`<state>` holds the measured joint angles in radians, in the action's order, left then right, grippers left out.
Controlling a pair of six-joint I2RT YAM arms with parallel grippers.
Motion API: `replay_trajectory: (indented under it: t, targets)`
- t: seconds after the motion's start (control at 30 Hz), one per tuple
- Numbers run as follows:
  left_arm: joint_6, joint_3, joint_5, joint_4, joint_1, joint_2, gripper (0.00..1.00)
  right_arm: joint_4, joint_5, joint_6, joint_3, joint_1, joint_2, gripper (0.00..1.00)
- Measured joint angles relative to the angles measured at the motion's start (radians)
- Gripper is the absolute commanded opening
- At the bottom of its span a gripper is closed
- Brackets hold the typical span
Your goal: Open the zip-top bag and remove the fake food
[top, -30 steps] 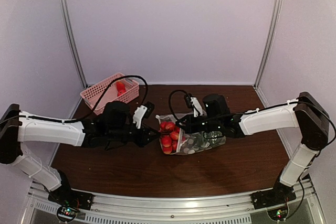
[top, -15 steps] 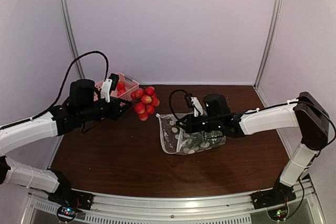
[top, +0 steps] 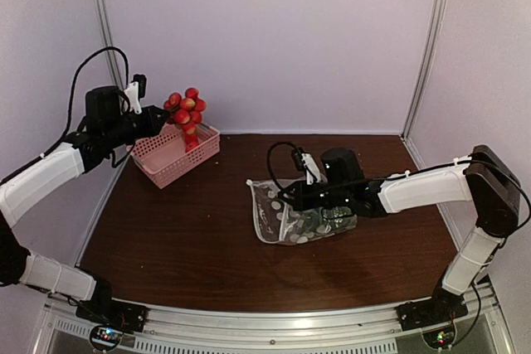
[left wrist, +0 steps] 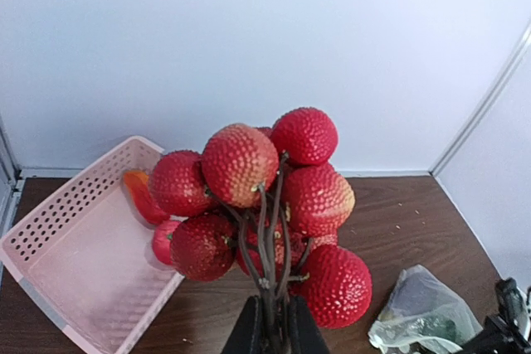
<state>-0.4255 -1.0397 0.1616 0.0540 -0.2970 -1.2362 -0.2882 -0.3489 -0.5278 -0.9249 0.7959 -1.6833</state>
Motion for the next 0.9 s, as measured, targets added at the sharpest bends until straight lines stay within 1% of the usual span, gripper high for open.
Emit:
replay_trajectory:
  t: [0.2,0.4,0.57,0.9]
  targets:
    - [-0.026,-0.095,-0.002,-0.004,0.129,-0.161,0.0,-0.009,-0.02,0.0,0.0,0.0,0.0,0.0]
    - [-0.046,-0.201,-0.003,-0.011,0.207,-0.36,0.0,-0.016,-0.022,0.0,0.0,0.0,0.0,0.0]
    - [-0.067,-0.22,-0.005,-0.042,0.237,-0.492,0.0,-0.018,-0.026,0.0,0.0,0.0,-0.002,0.0]
    - [-0.078,-0.313,-0.016,-0.061,0.241,-0.709,0.0,-0.018,-0.033,0.0,0.0,0.0,-0.01,0.0]
